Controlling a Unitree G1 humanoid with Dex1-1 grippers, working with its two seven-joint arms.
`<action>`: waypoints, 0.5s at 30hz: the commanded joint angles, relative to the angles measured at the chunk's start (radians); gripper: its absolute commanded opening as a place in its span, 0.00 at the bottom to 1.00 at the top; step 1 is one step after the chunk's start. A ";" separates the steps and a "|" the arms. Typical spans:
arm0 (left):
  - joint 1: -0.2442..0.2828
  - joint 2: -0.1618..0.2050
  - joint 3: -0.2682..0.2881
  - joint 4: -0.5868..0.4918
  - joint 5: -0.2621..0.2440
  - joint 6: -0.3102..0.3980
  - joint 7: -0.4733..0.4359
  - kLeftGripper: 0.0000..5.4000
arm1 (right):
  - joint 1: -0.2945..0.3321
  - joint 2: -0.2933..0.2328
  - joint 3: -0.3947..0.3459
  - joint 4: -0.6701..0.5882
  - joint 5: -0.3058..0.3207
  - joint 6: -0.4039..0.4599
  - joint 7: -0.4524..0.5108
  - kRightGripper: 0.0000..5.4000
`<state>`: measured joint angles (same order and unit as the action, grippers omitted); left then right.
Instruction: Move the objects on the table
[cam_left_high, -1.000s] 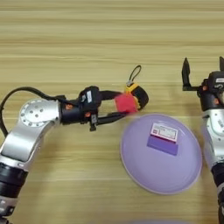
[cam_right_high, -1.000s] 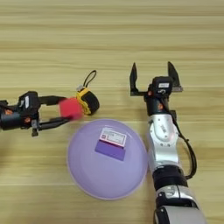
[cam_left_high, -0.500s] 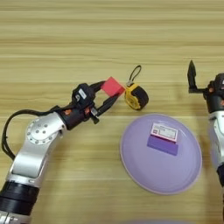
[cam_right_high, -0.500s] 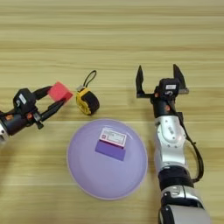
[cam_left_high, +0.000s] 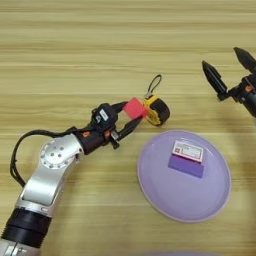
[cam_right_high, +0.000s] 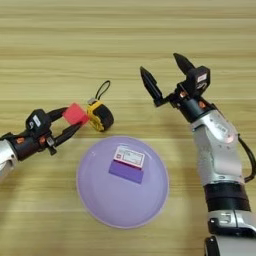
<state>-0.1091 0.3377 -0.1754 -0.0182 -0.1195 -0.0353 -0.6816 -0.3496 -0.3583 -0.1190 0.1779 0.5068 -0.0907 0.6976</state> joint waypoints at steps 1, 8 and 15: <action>0.018 0.064 -0.018 -0.047 0.015 0.018 -0.054 0.42 | -0.052 -0.077 0.015 -0.050 0.053 0.143 0.122 1.00; 0.014 0.127 -0.036 -0.078 0.010 0.040 -0.123 0.42 | -0.064 -0.174 0.118 -0.053 0.033 0.277 0.386 1.00; -0.017 0.170 -0.046 -0.112 -0.014 0.083 -0.203 0.42 | -0.073 -0.211 0.248 -0.064 -0.028 0.285 0.600 1.00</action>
<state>-0.1002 0.4878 -0.2134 -0.1095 -0.1241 0.0281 -0.8607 -0.4046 -0.5481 0.0886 0.1272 0.5027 0.1850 1.2393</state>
